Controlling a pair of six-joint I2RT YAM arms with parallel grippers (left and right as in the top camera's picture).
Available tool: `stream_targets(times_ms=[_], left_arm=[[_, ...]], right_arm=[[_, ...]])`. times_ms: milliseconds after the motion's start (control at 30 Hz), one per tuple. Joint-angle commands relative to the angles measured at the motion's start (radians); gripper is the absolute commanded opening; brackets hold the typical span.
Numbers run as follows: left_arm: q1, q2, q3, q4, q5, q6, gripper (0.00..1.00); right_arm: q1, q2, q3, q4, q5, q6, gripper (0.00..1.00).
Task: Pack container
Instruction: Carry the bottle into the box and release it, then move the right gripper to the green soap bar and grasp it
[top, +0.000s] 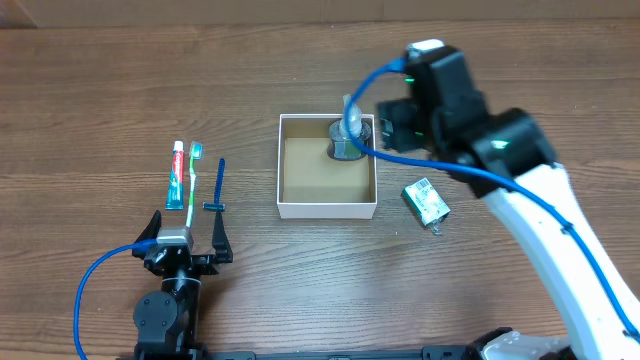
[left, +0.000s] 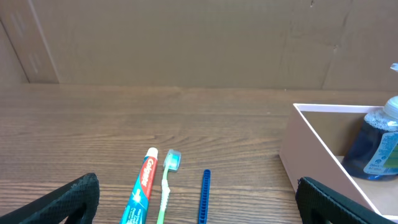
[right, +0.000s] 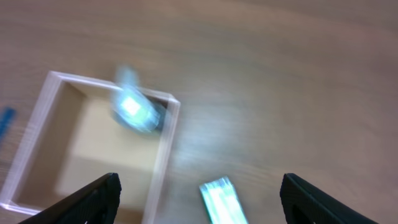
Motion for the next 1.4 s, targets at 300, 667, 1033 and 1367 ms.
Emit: stream_targets(times_ms=[300,667,1033,1367], left_arm=[[0.009,-0.008,-0.003,0.004,-0.005,0.013,1.0],[0.009,-0.008,-0.003,0.004,-0.005,0.013,1.0],[0.009,-0.008,-0.003,0.004,-0.005,0.012,1.0],[0.009,-0.008,-0.003,0.004,-0.005,0.012,1.0]], right_arm=[[-0.295,0.007,-0.203,-0.098,-0.204,-0.121,0.91],[-0.31,0.007,-0.507,0.162,-0.31,-0.209,0.91],[-0.31,0.009,-0.727,0.377,-0.344,-0.207,1.0],[-0.31,0.018,-0.777,0.494,-0.35,-0.209,0.99]])
